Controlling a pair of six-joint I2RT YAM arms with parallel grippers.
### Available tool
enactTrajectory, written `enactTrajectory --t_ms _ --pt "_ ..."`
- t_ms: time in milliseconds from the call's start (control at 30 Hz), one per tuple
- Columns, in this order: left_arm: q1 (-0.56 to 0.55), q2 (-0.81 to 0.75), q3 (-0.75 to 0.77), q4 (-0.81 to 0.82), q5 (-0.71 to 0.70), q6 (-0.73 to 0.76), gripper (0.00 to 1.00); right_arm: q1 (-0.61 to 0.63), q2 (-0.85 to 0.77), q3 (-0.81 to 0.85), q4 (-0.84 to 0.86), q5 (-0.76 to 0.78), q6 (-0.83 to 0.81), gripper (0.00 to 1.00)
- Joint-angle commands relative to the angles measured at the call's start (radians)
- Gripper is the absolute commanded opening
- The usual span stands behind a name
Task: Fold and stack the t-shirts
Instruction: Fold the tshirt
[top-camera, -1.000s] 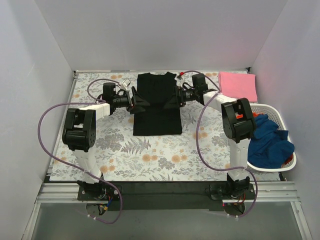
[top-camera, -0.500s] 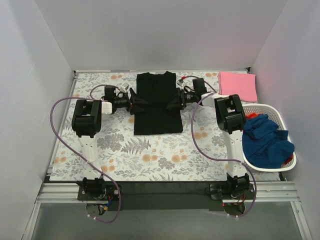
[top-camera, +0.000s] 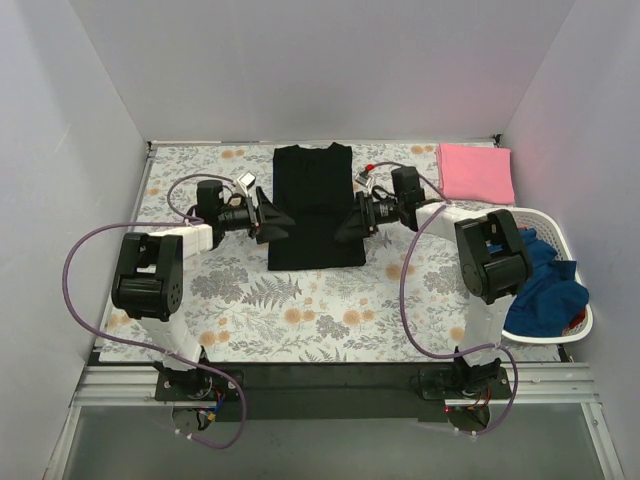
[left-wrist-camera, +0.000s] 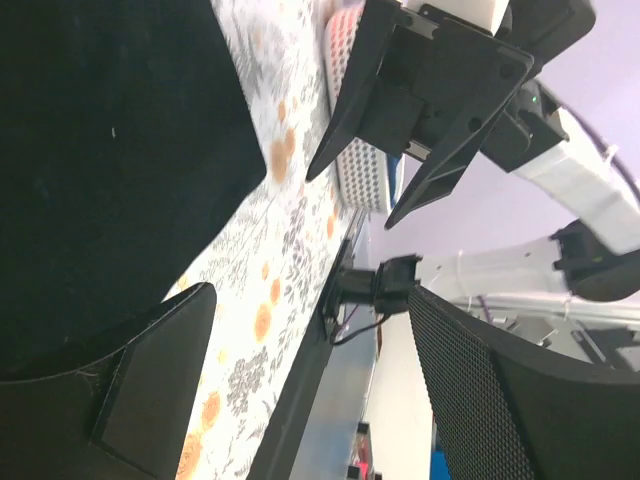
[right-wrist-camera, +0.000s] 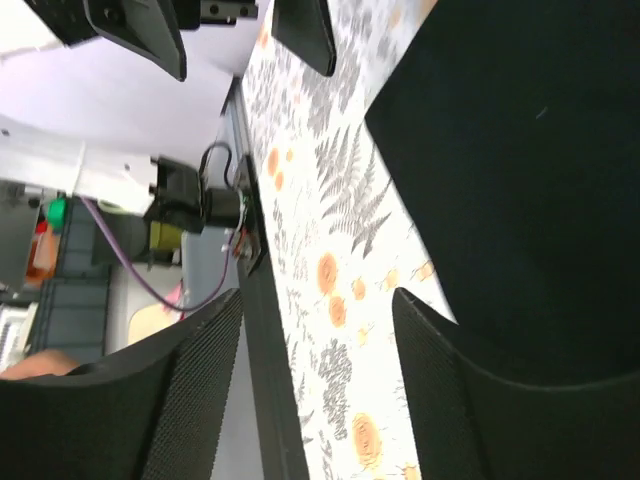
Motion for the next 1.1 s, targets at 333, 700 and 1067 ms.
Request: enactTrajectory --t_ms 333,700,1067 --pt "-0.015 0.111 -0.121 -0.13 -0.072 0.111 0.68 -0.001 0.176 -0.066 -0.19 0.07 -0.233 0.43" --pt "0.012 -0.192 0.101 -0.651 -0.129 0.849 0.64 -0.02 -0.1 0.095 -0.678 0.255 -0.702 0.43" --pt "-0.144 -0.283 0.023 -0.791 -0.366 1.718 0.54 0.219 -0.292 -0.028 -0.53 0.793 -1.324 0.46"
